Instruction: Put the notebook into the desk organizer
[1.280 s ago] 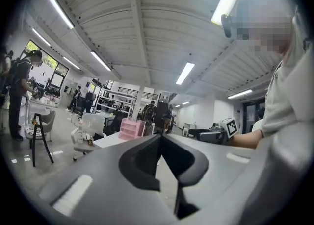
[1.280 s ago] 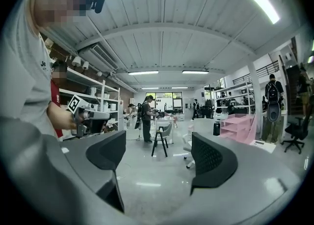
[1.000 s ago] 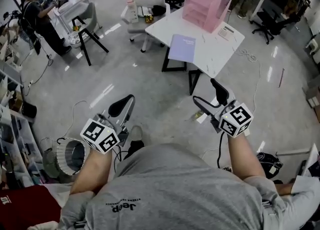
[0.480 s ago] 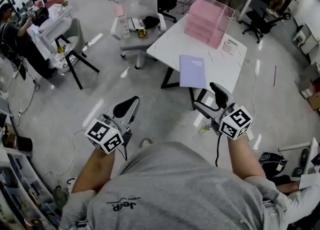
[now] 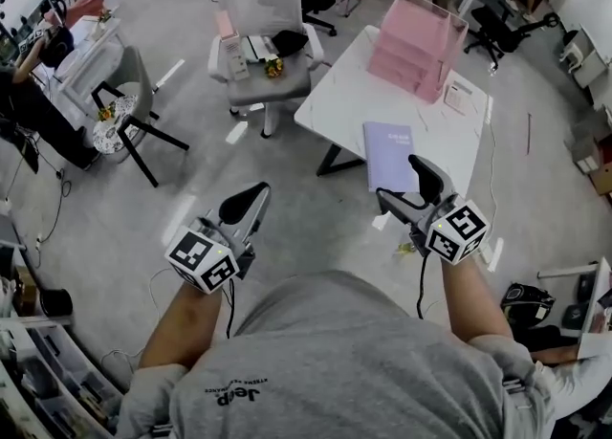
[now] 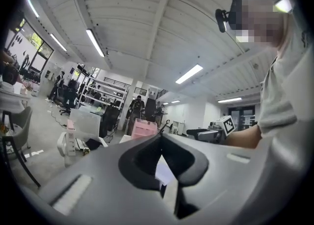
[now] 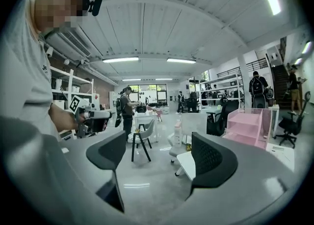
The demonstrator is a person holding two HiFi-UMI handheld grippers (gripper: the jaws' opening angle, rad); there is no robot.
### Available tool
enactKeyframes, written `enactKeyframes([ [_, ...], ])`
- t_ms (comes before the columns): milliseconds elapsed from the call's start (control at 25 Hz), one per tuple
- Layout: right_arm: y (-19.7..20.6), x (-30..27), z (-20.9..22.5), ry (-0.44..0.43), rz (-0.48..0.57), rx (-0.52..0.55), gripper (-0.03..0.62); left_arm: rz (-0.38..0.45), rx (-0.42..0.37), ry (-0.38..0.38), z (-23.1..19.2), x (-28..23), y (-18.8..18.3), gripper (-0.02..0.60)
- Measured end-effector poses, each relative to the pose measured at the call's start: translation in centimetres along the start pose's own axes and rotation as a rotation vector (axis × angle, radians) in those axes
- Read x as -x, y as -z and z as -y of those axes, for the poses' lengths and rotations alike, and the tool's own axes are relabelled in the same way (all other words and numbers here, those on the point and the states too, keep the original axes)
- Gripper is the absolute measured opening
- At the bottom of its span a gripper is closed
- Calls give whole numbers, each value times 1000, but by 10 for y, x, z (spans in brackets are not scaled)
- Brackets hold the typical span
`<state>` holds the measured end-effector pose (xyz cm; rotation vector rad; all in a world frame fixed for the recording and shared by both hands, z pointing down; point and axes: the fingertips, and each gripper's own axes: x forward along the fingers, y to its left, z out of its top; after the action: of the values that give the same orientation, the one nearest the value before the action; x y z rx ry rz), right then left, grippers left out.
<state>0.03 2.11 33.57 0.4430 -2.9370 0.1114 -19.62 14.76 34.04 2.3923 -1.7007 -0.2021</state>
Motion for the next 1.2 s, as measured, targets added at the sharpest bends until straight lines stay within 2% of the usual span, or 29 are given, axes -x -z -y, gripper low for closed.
enactKeyframes([
  [280,8,-45,59,-35,-27,-15,394,-15,13,-28,-47,-58,2,58],
  [560,8,-106,148,-141,-18,-40,394,-14,18,-125,-92,-133,-11,58],
  [720,4,-140,163,-189,-25,-60,394,-13,21,-150,-113,-155,-18,58],
  [840,4,-151,163,-169,-32,-76,394,-27,20,-113,-127,-161,-15,58],
  [960,12,-156,158,-101,-42,-109,394,-40,39,-56,-143,-159,-13,58],
  [1080,24,-159,153,-27,-59,-143,394,-69,35,28,-158,-160,-2,58],
  [1200,42,-148,149,59,-75,-198,394,-119,25,141,-152,-174,11,58],
])
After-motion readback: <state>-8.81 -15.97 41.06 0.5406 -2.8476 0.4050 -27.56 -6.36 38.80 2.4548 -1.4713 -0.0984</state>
